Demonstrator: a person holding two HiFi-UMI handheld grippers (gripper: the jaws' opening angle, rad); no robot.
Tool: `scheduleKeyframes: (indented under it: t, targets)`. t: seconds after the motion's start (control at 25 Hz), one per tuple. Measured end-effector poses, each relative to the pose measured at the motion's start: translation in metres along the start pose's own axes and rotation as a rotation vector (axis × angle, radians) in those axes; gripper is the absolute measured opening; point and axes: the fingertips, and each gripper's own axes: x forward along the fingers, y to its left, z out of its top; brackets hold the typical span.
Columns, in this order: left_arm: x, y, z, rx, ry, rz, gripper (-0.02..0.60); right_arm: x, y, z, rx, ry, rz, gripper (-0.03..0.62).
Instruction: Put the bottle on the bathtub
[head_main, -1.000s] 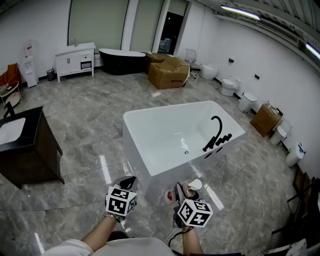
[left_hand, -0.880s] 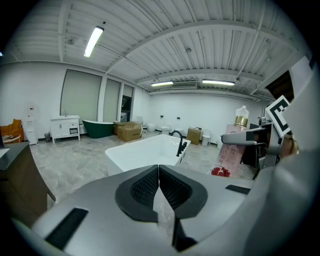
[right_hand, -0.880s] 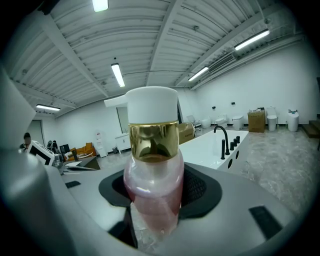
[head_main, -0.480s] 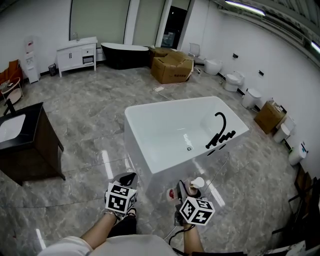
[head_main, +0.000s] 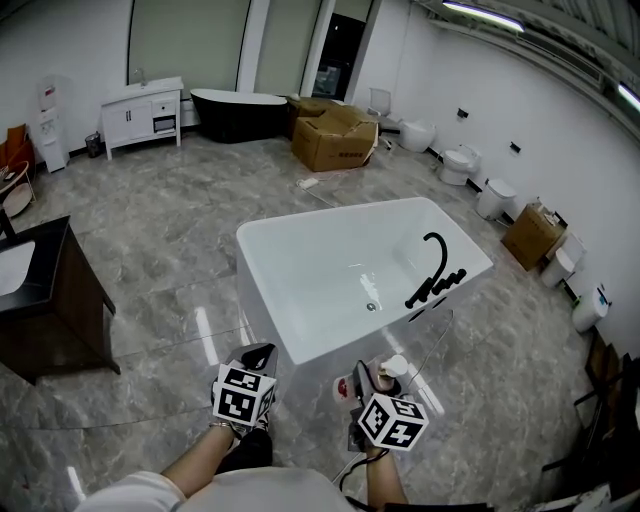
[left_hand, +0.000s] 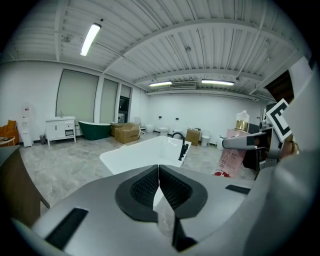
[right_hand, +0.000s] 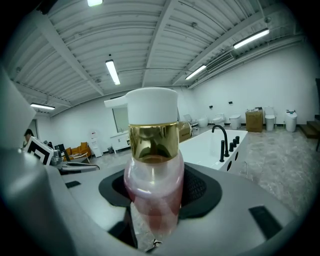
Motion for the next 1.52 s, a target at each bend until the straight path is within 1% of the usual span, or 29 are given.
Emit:
scheduleKeyframes:
  t: [0.16, 0.32, 0.52, 0.68, 0.92, 1.16, 1.28, 1.52]
  targets:
    - [0.020, 0.008, 0.009, 0.011, 0.007, -0.011, 0.017, 0.020, -0.006, 0.011, 0.012, -0.009, -0.012, 0.232]
    - [0.043, 0.018, 0.018, 0.000, 0.015, -0.010, 0.017, 0.038, -0.014, 0.018, 0.018, -0.003, -0.020, 0.232]
    - [0.066, 0.020, 0.031, 0.007, 0.019, -0.033, 0.017, 0.059, -0.022, 0.026, 0.027, 0.007, -0.035, 0.232]
    - [0.083, 0.029, 0.034, 0.011, 0.031, -0.045, 0.017, 0.076, -0.024, 0.029, 0.036, 0.007, -0.046, 0.232]
    - [0.111, 0.042, 0.051, 0.015, 0.036, -0.059, 0.017, 0.101, -0.030, 0.043, 0.045, 0.010, -0.062, 0.232]
    - [0.144, 0.051, 0.075, 0.018, 0.025, -0.081, 0.017, 0.126, -0.040, 0.063, 0.040, 0.003, -0.082, 0.232]
    - [0.158, 0.055, 0.081, 0.026, 0.028, -0.095, 0.017, 0.138, -0.044, 0.071, 0.043, -0.003, -0.093, 0.232]
    - [0.184, 0.067, 0.094, 0.042, 0.034, -0.105, 0.017, 0.164, -0.048, 0.086, 0.046, -0.009, -0.088, 0.230]
